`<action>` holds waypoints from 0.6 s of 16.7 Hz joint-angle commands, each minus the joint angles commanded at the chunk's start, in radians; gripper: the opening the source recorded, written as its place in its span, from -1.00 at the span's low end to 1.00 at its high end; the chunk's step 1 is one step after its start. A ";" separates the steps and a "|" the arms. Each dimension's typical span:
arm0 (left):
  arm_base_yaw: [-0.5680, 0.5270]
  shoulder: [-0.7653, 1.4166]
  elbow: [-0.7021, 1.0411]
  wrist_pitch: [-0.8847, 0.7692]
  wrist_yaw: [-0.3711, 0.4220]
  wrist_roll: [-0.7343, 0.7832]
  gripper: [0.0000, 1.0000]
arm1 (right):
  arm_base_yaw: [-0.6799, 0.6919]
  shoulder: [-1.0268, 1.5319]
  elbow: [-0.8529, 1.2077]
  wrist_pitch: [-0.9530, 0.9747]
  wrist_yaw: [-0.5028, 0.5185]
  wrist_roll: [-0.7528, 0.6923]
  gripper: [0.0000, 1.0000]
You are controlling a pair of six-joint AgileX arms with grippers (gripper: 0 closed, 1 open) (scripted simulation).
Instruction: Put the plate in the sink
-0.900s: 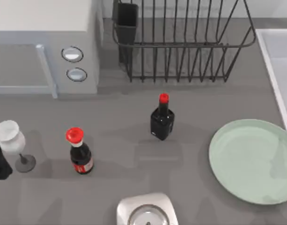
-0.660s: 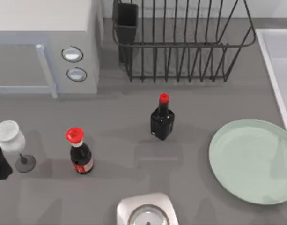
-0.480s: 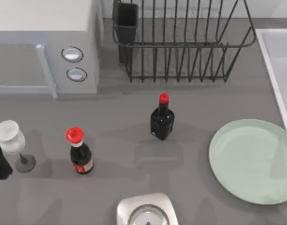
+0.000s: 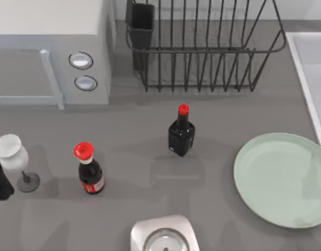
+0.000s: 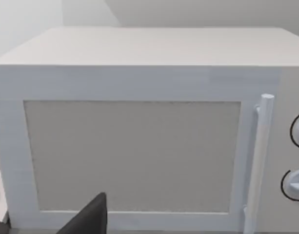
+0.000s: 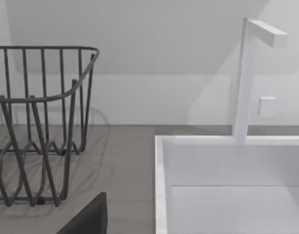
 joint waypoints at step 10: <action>0.000 0.000 0.000 0.000 0.000 0.000 1.00 | 0.004 0.010 0.010 -0.008 0.000 0.004 1.00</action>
